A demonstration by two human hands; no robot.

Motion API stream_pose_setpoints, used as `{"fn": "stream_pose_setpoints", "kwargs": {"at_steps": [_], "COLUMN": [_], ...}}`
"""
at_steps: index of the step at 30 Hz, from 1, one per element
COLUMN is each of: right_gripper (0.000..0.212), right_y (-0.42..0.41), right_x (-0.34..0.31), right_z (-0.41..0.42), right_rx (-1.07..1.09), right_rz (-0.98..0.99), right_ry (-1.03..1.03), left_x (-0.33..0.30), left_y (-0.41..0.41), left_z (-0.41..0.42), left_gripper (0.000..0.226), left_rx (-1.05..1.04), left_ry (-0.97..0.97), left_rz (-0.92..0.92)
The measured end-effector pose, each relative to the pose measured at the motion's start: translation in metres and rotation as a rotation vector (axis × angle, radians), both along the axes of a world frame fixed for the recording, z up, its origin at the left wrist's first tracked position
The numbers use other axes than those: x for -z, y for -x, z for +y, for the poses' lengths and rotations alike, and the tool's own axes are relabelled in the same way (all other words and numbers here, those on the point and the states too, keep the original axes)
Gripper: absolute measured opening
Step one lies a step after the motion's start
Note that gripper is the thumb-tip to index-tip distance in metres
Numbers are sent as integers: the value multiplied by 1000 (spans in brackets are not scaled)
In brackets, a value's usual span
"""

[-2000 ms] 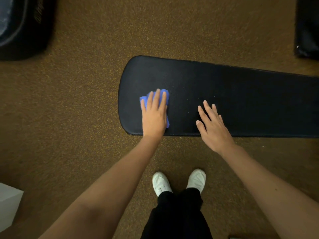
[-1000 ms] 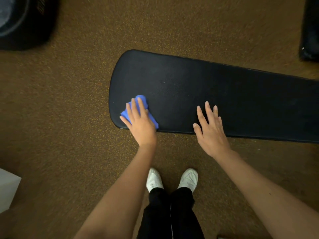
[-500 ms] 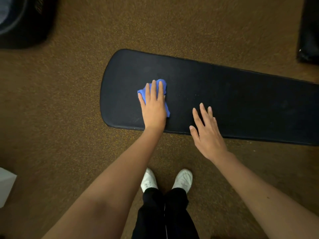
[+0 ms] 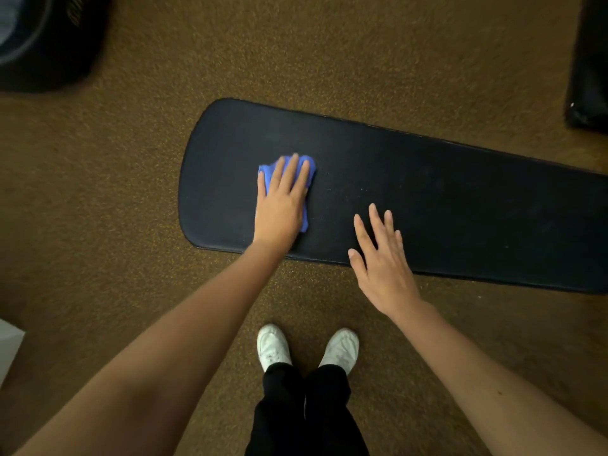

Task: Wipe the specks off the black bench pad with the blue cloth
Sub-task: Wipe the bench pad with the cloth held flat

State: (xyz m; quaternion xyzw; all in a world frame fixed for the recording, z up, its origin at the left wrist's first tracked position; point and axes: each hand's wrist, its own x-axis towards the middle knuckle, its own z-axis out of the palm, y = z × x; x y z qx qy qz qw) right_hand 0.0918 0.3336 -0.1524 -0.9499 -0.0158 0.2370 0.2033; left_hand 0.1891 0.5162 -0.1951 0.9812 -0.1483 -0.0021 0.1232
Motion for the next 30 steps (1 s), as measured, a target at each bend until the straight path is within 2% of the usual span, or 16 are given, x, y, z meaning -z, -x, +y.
{"fn": "stream_pose_setpoints", "kwargs": {"at_steps": [4,9,12,16,17,20,22,27,30], "right_gripper": [60,60,60,60,61,60,60,60,60], "right_y": [0,1,1,0,0,0,0,-2,-3], "right_x": [1,2,2,0,0,2,2,-1,-5], "right_z": [-3,-3,-3,-9,-10,-11,-10,-11,-13], "right_rx": [-22,-21,-20,-39,-48,-57,-44,-29,-18], "right_rz": [-16,-5,-9,-2,-2,-19,-27,-3,-10], "right_ry": [-16,0,-12,-37,-37,-34,-45,-79,-108], "left_x": [0,-3,-1,-4,-4,-9,-11,-12,-17], "left_y": [23,-46,-61,-44,-50,-78,-88,-57,-25], "left_z": [16,2,-15,-4,3,4,-11,-32,-41], "left_gripper": [47,47,49,55,54,52,55,59,51], "left_rx": [-245,-291,-225,172,187,-47,-125,8,37], "left_ry": [14,5,16,-78,-111,-125,-116,-36,10], "left_rz": [38,71,65,21,25,76,109,85,143]}}
